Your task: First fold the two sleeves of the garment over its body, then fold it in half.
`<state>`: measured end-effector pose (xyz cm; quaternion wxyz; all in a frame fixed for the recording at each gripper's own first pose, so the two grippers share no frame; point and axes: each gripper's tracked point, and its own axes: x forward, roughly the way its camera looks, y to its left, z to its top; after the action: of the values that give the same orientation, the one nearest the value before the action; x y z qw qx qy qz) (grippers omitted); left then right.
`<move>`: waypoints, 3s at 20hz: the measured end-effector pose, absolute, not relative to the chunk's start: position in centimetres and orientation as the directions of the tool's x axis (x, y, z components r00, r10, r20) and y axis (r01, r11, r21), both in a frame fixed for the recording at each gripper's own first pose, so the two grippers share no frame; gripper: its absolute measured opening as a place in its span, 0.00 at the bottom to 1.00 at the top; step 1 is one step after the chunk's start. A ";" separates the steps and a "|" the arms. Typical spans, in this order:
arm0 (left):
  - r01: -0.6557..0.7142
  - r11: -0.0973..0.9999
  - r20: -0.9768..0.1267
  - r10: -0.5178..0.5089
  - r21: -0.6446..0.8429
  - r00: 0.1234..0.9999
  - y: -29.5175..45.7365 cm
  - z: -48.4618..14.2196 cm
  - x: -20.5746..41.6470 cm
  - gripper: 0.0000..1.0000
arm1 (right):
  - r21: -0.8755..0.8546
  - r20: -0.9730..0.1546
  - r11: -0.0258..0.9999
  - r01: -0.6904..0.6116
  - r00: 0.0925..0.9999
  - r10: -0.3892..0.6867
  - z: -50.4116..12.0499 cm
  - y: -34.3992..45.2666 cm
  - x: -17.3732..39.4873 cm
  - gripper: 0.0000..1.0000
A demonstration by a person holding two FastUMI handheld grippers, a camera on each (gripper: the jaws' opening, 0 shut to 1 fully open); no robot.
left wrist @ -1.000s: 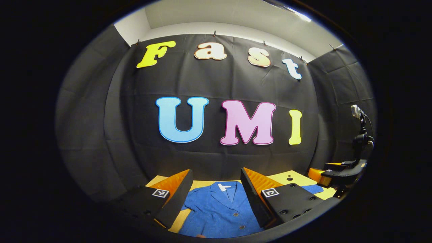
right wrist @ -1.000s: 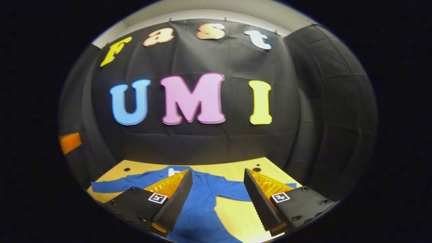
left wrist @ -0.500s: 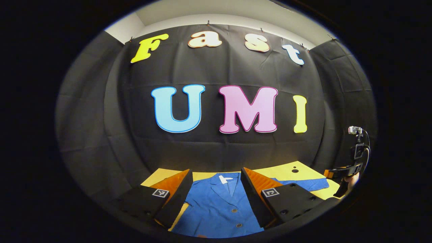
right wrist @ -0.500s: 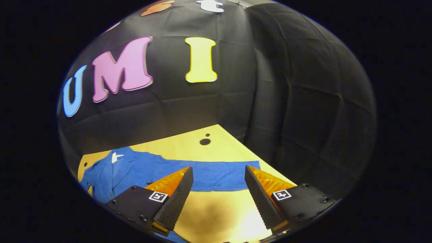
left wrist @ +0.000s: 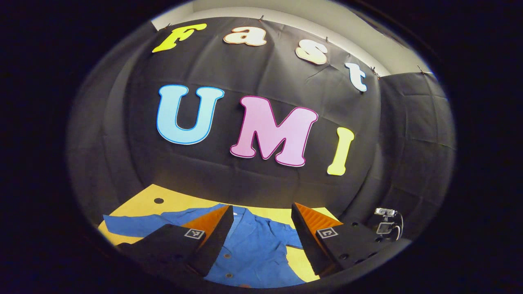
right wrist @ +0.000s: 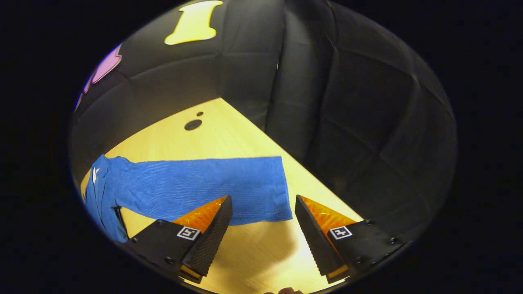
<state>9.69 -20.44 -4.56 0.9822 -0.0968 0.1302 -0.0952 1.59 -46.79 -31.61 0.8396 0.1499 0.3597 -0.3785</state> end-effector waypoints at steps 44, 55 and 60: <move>-0.047 0.972 -0.220 -0.005 -0.230 0.975 -5.4 -4.5 2.1 0.82 | 0.167 -0.589 0.866 0.472 0.752 -0.296 -13.0 -26.2 15.0 0.00; -0.343 0.907 -0.334 0.253 -0.245 0.908 8.1 -9.1 -5.7 0.80 | 0.191 -0.616 0.969 0.154 0.788 -0.004 -16.6 -0.1 25.7 0.01; -0.418 0.879 -0.362 0.321 -0.229 0.875 11.5 -11.2 -7.2 0.82 | 0.255 -0.628 0.965 0.054 0.768 0.124 -19.9 11.5 28.5 0.00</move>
<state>-7.20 11.47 -11.18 0.9563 -0.1519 0.1585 0.1933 28.55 11.53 -19.88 0.9312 0.1303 0.3399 0.0188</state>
